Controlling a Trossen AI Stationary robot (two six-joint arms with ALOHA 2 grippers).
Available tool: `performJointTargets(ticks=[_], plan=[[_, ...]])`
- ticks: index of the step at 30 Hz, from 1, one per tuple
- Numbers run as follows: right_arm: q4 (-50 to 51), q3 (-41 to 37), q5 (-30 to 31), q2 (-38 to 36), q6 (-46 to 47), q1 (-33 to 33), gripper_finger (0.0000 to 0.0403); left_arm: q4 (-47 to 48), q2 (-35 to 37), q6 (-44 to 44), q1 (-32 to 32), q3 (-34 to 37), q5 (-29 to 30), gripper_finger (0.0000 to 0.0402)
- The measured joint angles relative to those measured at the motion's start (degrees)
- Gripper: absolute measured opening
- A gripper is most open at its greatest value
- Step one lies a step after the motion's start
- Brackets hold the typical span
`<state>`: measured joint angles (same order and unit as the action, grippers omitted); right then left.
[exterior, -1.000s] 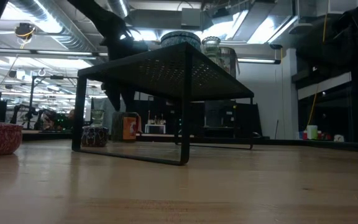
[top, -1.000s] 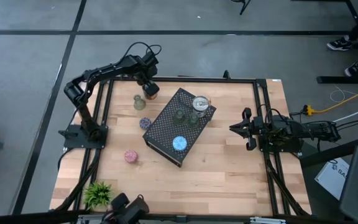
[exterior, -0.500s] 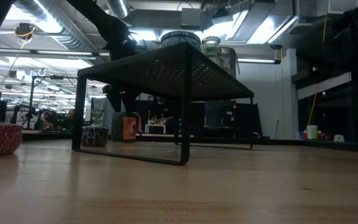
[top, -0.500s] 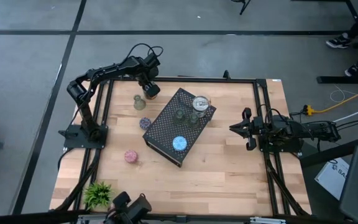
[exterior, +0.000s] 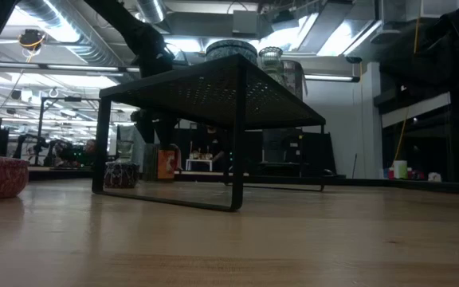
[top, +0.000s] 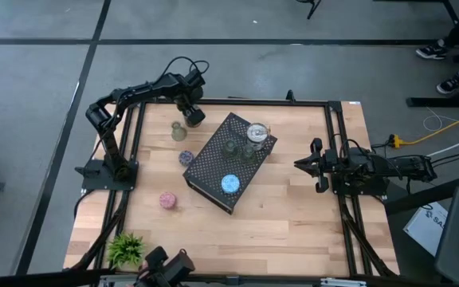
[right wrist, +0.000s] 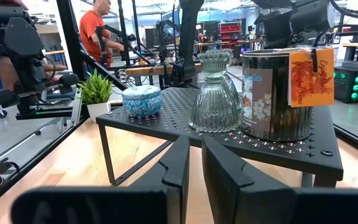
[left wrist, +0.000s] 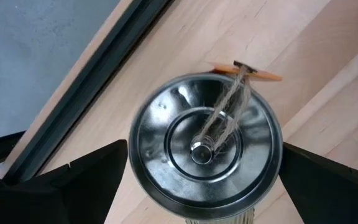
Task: Pick & Place candle stick holders
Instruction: Put the scented candle on the shelf
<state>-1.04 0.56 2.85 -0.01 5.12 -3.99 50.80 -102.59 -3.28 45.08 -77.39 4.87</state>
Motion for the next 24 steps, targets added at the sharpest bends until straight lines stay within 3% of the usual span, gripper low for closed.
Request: performJointTargets(ticks=[24], plan=[[0.00, 0.00, 0.00, 0.00, 0.01, 0.00, 0.0048, -3.38, -1.23, 0.36, 0.02, 1.01, -0.55, 0.0400]])
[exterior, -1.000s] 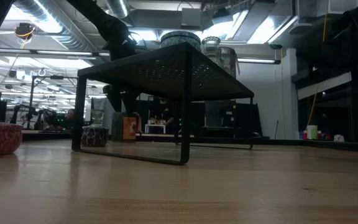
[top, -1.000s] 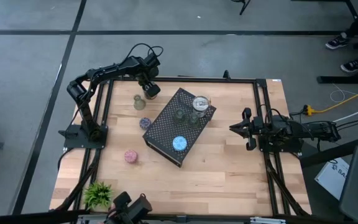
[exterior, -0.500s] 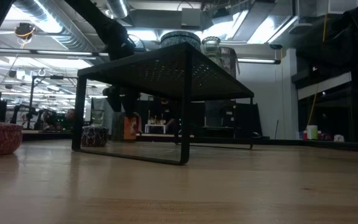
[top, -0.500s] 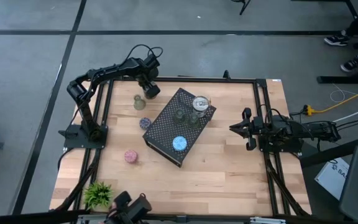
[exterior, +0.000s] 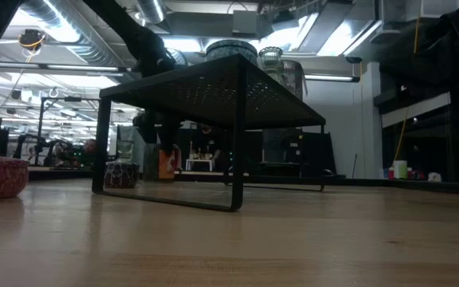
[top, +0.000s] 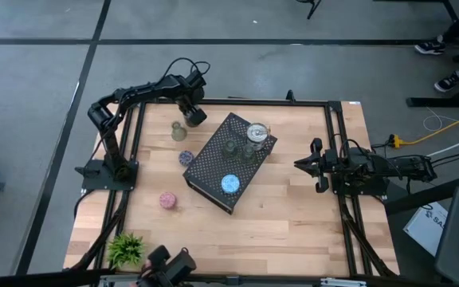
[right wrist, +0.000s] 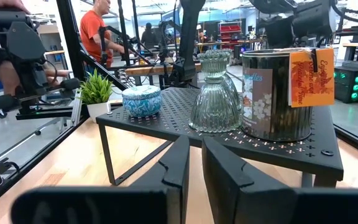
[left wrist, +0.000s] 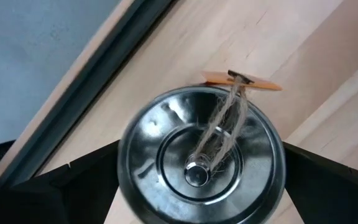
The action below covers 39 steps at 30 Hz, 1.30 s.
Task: Pick & Place candle stick holders
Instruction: Put the scented candle on the shelf
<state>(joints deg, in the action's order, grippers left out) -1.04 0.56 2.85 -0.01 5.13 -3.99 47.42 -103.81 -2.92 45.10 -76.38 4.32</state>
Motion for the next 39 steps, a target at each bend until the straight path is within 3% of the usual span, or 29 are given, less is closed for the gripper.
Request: performJointTargets(ticks=[12, 21, 28, 39], plan=[[0.00, 0.00, 0.00, 0.00, -0.01, -0.02, 0.0048, 0.43, -1.02, 0.66, -0.54, 0.00, 0.37, 0.0399], [0.00, 0.00, 0.00, 0.00, -0.01, -0.02, 0.0048, 1.35, -0.98, 0.70, -0.54, -0.02, 0.46, 0.0364], [0.00, 0.00, 0.00, 0.00, -0.01, -0.01, 0.0048, 4.24, -0.94, 0.92, -0.54, -0.62, 0.28, 0.0359], [0.00, -0.01, 0.00, 0.00, 0.00, -0.01, 0.0048, 15.84, -1.05, 1.69, -1.11, -10.94, 0.14, 0.0358]])
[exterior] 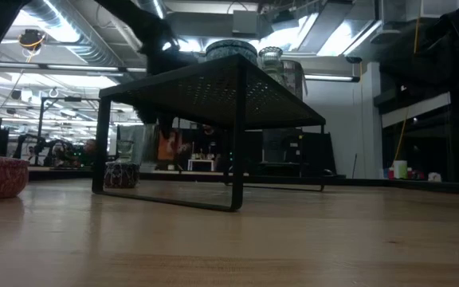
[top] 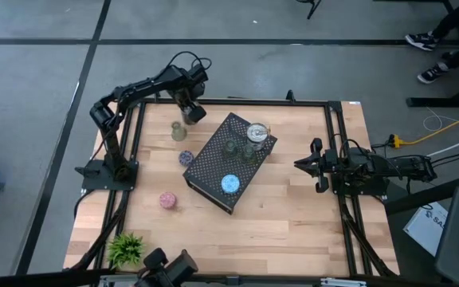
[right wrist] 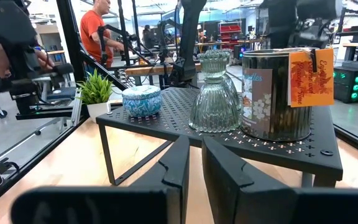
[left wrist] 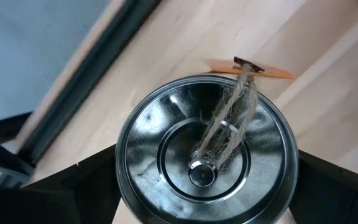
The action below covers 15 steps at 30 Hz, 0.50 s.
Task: Pick & Place candle stick holders
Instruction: Put the scented candle on the shelf
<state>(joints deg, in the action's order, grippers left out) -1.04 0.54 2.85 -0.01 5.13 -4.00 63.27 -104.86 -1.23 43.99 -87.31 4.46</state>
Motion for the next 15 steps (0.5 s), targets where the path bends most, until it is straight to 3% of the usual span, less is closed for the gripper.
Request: performJointTargets(ticks=[15], plan=[[0.00, 0.00, 0.00, 0.00, 0.00, 0.00, 0.0048, 7.23, 0.04, -0.97, -5.54, -14.49, -3.07, 0.0357]])
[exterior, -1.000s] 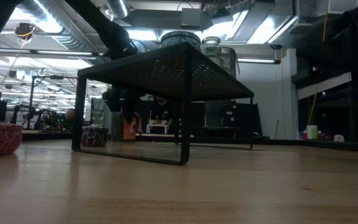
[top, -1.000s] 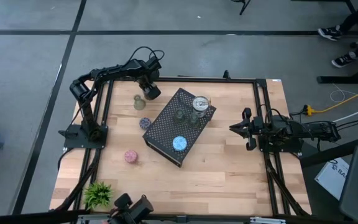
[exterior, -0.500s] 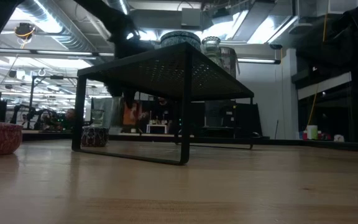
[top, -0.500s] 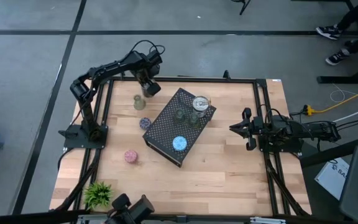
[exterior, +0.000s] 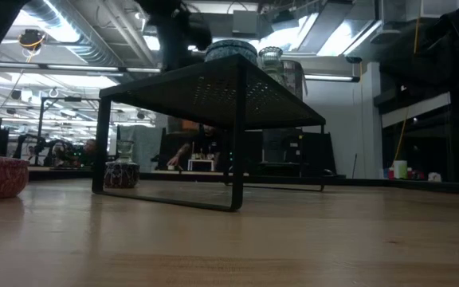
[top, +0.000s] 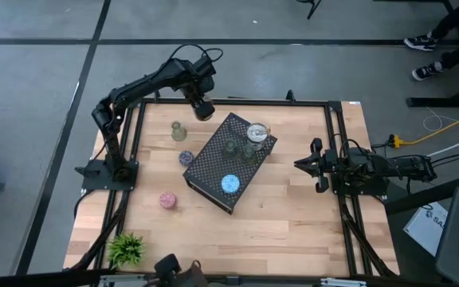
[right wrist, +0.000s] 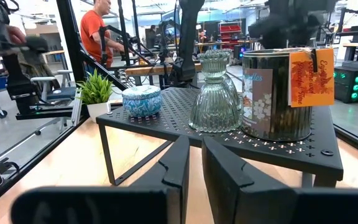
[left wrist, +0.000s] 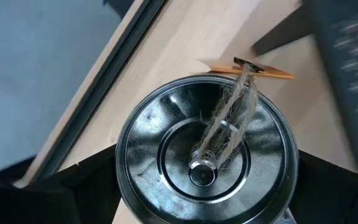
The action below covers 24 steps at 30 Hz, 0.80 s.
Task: Pick & Place candle stick holders
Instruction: Put the scented candle on the shelf
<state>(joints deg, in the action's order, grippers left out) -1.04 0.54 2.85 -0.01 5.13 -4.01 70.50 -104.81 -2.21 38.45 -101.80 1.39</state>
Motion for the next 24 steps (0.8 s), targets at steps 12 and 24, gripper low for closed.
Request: performJointTargets(ticks=[12, 24], plan=[[0.00, 0.01, 0.00, 0.00, 0.00, 0.00, 0.0048, 2.18, 0.04, -1.61, -5.93, -11.73, -2.44, 0.0357], [0.00, 0.01, 0.00, 0.00, -0.01, 0.00, 0.0048, -3.17, 0.07, -9.07, -11.51, -12.04, -4.11, 0.0357]])
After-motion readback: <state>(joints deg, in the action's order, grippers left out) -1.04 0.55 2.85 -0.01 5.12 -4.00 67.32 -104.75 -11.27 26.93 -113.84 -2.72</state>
